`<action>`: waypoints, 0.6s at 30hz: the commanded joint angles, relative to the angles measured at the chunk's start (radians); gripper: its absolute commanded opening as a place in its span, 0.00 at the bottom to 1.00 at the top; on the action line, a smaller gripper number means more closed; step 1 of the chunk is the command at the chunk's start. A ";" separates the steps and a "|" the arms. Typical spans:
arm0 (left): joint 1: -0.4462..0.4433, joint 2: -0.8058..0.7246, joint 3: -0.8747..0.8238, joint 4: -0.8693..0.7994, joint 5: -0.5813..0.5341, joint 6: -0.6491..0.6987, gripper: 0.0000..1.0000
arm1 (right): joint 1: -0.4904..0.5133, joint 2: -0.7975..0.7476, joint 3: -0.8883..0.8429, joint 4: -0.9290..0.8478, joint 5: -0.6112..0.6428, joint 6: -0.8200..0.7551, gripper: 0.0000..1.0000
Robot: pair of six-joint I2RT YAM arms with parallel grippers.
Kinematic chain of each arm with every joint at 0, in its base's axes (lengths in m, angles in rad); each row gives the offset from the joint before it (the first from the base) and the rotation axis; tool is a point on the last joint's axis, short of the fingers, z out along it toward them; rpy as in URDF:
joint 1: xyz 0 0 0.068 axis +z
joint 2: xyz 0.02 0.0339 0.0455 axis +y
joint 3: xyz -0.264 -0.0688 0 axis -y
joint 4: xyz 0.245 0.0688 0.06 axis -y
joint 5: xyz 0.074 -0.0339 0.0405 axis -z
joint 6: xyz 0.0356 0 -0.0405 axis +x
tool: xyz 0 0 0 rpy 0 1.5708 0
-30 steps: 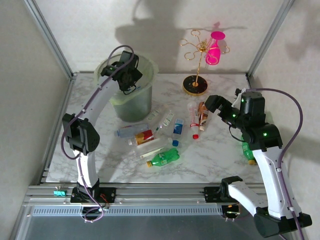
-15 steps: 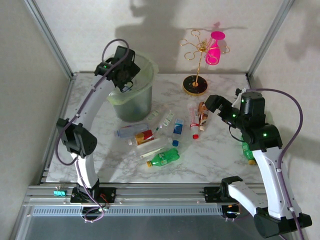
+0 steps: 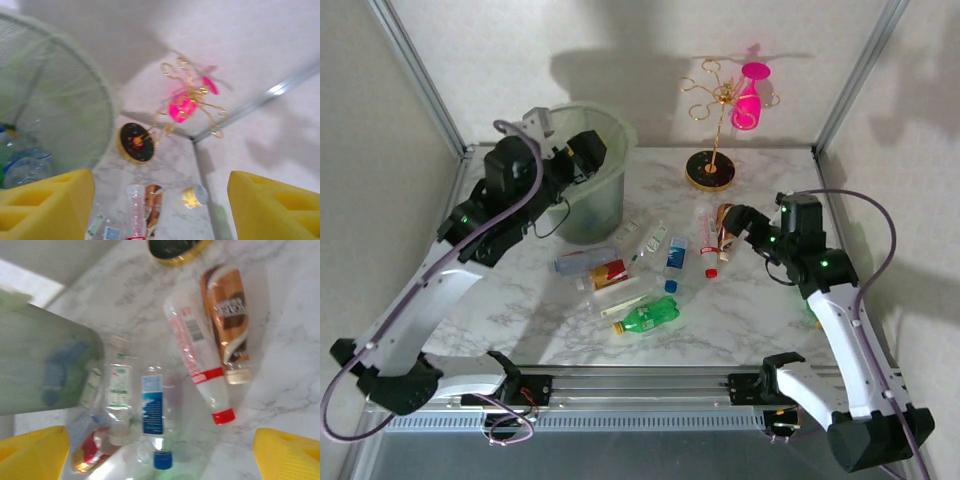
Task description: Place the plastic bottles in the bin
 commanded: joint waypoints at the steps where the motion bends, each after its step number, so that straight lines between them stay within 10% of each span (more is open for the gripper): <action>1: -0.001 -0.007 -0.110 0.096 0.183 0.049 0.67 | 0.002 0.084 -0.033 0.046 0.083 -0.038 0.94; 18: -0.004 -0.206 -0.302 -0.001 0.300 0.072 0.62 | -0.035 0.678 0.192 0.226 0.173 -0.172 0.95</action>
